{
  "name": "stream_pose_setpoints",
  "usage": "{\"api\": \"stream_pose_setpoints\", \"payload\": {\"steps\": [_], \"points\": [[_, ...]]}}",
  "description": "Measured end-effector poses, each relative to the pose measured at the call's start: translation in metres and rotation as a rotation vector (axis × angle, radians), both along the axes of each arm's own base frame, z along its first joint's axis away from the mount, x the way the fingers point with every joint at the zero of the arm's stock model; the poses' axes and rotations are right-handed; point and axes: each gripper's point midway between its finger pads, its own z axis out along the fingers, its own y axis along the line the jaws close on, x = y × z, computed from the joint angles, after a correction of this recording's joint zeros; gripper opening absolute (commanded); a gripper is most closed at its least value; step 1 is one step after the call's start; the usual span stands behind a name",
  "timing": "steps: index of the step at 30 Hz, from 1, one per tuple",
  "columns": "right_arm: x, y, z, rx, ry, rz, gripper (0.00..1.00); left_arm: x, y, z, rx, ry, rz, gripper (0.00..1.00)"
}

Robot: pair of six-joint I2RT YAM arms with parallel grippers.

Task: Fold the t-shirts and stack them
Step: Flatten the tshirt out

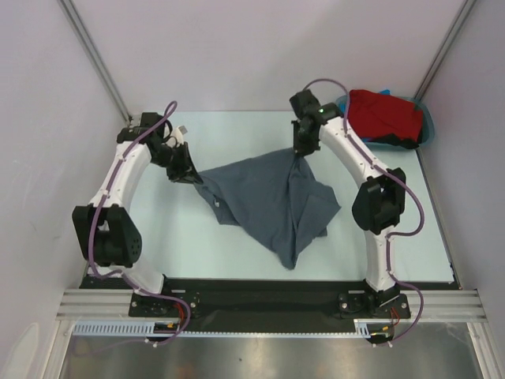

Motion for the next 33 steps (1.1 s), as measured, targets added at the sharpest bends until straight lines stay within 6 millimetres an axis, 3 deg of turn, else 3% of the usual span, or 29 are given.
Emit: {"api": "stream_pose_setpoints", "payload": {"steps": [4, 7, 12, 15, 18, 21, 23, 26, 29, 31, 33], "points": [[0.033, -0.024, 0.033, -0.033, -0.106, -0.085, 0.0, 0.031, -0.006, 0.0, -0.029, -0.023, 0.002, 0.0], [0.047, -0.04, 0.033, -0.071, -0.124, -0.132, 0.0, 0.054, -0.01, -0.002, -0.038, -0.044, -0.004, 0.0], [0.052, -0.055, 0.028, -0.113, -0.116, -0.155, 0.0, 0.081, -0.02, -0.002, -0.052, -0.082, -0.014, 0.0], [0.046, -0.056, 0.041, -0.119, -0.135, -0.152, 0.0, 0.09, -0.03, 0.011, -0.073, -0.125, -0.029, 0.0], [0.021, -0.056, 0.056, -0.111, -0.127, -0.132, 0.0, 0.093, -0.04, 0.026, -0.091, -0.168, -0.05, 0.0], [-0.025, -0.047, 0.081, -0.072, -0.117, -0.081, 0.0, 0.082, -0.048, 0.036, -0.101, -0.18, -0.064, 0.0], [-0.06, -0.035, 0.099, -0.034, -0.109, -0.025, 0.0, 0.066, -0.051, 0.04, -0.107, -0.169, -0.067, 0.0], [-0.105, -0.013, 0.115, 0.031, -0.083, 0.074, 0.0, 0.025, -0.054, 0.042, -0.119, -0.13, -0.068, 0.01], [-0.147, 0.009, 0.11, 0.079, -0.012, 0.171, 0.0, -0.015, -0.055, 0.043, -0.125, -0.089, -0.068, 0.02], [-0.174, 0.018, 0.092, 0.089, 0.073, 0.22, 0.0, -0.04, -0.057, 0.041, -0.127, -0.062, -0.072, 0.08], [-0.198, 0.018, 0.067, 0.078, 0.171, 0.235, 0.0, -0.064, -0.059, 0.035, -0.129, -0.025, -0.079, 0.06]]}}
